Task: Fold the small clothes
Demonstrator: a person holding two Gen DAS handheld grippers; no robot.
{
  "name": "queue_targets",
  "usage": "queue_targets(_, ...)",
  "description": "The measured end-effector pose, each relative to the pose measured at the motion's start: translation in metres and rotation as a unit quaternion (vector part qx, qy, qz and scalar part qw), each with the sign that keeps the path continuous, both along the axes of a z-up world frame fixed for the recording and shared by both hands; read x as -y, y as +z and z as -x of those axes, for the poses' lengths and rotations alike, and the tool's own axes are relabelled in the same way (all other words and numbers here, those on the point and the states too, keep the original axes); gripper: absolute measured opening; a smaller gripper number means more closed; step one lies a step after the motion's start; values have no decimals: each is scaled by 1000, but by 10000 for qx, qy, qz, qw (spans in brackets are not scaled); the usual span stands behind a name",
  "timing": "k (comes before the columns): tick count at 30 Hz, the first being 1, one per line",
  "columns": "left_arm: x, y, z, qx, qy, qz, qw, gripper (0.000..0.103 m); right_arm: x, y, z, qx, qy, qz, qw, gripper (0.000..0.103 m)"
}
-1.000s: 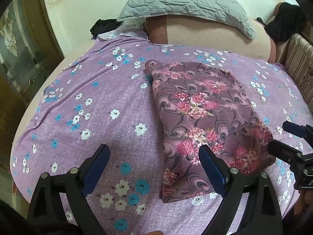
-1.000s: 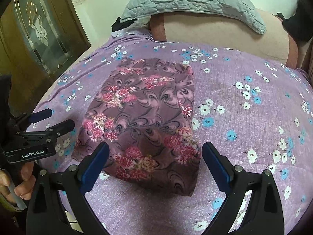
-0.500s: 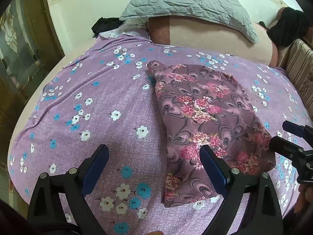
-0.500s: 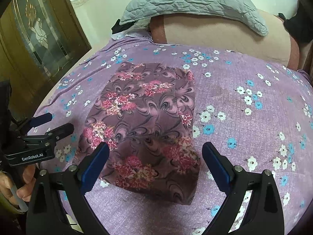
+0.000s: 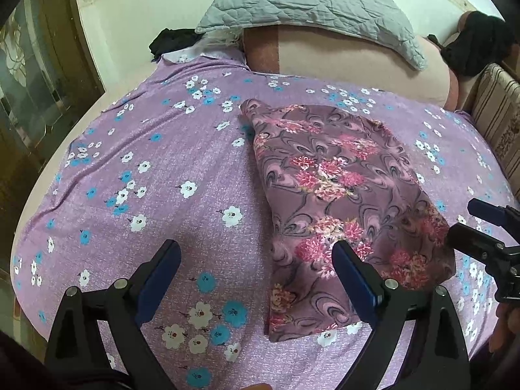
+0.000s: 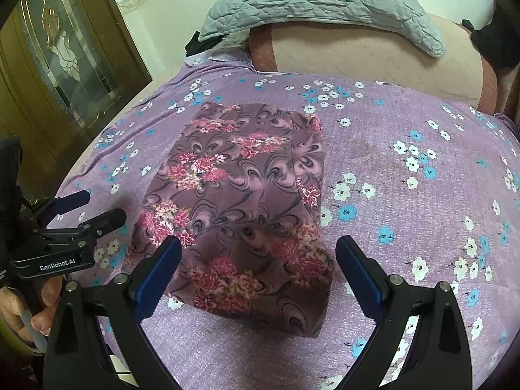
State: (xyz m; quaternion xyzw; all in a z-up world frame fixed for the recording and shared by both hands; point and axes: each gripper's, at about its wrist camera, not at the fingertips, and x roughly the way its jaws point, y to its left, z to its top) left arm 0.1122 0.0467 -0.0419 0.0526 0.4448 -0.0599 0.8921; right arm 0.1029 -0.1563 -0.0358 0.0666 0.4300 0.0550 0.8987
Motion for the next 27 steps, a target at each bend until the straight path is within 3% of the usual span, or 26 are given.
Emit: queue_targets(27,3,6,4,86,-100,-44,9999,96,4,2,3,5,-54,-49,10000,96)
